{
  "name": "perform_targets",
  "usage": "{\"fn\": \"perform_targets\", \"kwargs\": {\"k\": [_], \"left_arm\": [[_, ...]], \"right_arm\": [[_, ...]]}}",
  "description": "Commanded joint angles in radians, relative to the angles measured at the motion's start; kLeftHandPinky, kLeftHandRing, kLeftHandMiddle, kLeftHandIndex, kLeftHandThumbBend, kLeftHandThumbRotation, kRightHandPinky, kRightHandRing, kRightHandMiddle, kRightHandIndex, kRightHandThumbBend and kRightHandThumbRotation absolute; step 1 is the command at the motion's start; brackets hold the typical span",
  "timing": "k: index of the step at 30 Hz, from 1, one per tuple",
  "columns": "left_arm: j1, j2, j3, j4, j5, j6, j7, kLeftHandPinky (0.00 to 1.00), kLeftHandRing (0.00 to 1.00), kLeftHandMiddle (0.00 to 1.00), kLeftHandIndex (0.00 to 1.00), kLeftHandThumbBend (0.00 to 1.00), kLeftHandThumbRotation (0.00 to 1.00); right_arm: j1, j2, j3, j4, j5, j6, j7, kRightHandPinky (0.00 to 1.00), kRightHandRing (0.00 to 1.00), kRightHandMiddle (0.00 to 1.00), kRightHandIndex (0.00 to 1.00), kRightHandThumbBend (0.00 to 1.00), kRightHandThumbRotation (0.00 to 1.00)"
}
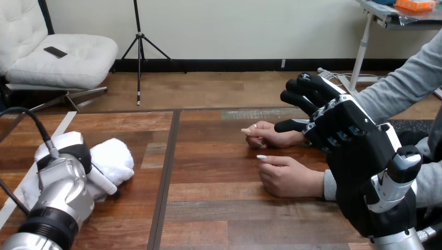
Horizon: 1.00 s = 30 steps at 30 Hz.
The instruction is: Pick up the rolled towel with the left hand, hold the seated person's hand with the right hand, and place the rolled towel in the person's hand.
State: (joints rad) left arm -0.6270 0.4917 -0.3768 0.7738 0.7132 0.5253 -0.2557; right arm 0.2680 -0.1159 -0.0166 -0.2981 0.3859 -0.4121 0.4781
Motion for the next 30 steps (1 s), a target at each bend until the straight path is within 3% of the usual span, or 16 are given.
{"fn": "perform_targets", "kwargs": {"k": [1, 6, 10, 17, 22, 30], "left_arm": [[-0.045, -0.001, -0.004, 0.042, -0.013, -0.013, 0.003, 0.35, 0.5, 0.57, 0.61, 0.88, 0.11], [-0.054, -0.007, 0.01, 0.072, -0.03, -0.032, 0.043, 0.32, 0.45, 0.53, 0.59, 0.85, 0.03], [-0.058, -0.012, 0.022, 0.089, -0.049, -0.05, 0.08, 0.26, 0.36, 0.45, 0.58, 0.83, 0.01], [-0.057, -0.016, 0.03, 0.107, -0.073, -0.074, 0.139, 0.2, 0.29, 0.39, 0.53, 0.82, 0.0], [-0.064, -0.02, 0.023, 0.136, -0.078, -0.086, 0.179, 0.16, 0.24, 0.34, 0.49, 0.8, 0.0], [-0.068, -0.023, 0.005, 0.148, -0.067, -0.084, 0.197, 0.14, 0.23, 0.34, 0.47, 0.79, 0.0]], "right_arm": [[-0.047, -0.003, -0.008, -0.042, 0.016, -0.016, -0.004, 0.66, 0.85, 0.85, 0.83, 1.0, 1.0], [-0.045, -0.002, -0.007, -0.045, 0.015, -0.016, -0.006, 0.66, 0.85, 0.85, 0.83, 1.0, 1.0], [-0.047, -0.002, -0.009, -0.043, 0.014, -0.016, -0.008, 0.66, 0.85, 0.85, 0.83, 1.0, 1.0], [-0.047, -0.005, -0.011, -0.044, 0.017, -0.015, -0.007, 0.66, 0.85, 0.85, 0.82, 1.0, 1.0], [-0.046, -0.005, -0.012, -0.046, 0.021, -0.013, -0.007, 0.66, 0.85, 0.85, 0.82, 1.0, 1.0], [-0.046, -0.005, -0.015, -0.043, 0.017, -0.021, -0.008, 0.65, 0.85, 0.85, 0.82, 1.0, 1.0]]}}
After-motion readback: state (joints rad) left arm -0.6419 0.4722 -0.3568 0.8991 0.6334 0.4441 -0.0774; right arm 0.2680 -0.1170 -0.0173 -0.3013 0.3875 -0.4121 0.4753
